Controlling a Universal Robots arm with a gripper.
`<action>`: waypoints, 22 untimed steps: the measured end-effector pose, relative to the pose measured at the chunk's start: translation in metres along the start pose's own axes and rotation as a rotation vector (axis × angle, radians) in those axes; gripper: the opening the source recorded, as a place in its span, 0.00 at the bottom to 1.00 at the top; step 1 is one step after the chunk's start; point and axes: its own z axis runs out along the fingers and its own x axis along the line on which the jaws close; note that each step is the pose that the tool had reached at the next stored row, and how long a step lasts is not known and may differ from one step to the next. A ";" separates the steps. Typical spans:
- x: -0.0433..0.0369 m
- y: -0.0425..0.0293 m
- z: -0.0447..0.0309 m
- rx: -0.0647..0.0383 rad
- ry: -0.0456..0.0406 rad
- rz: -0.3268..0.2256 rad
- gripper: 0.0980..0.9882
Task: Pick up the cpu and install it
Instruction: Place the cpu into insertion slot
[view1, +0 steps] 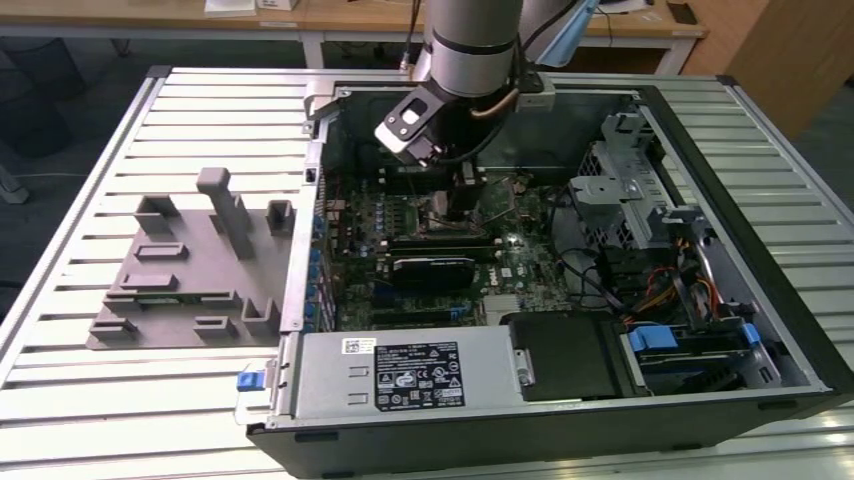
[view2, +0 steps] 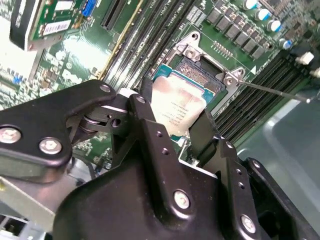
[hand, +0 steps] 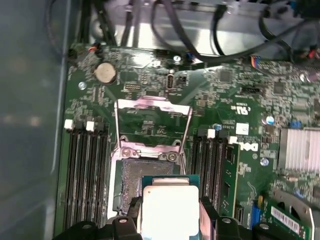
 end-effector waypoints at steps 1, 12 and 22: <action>0.0000 0.0000 0.0000 0.000 0.0000 0.018 0.50; 0.0004 0.0001 0.0010 0.003 0.0003 0.167 0.50; 0.0006 0.0000 0.0035 0.001 -0.0001 0.052 0.50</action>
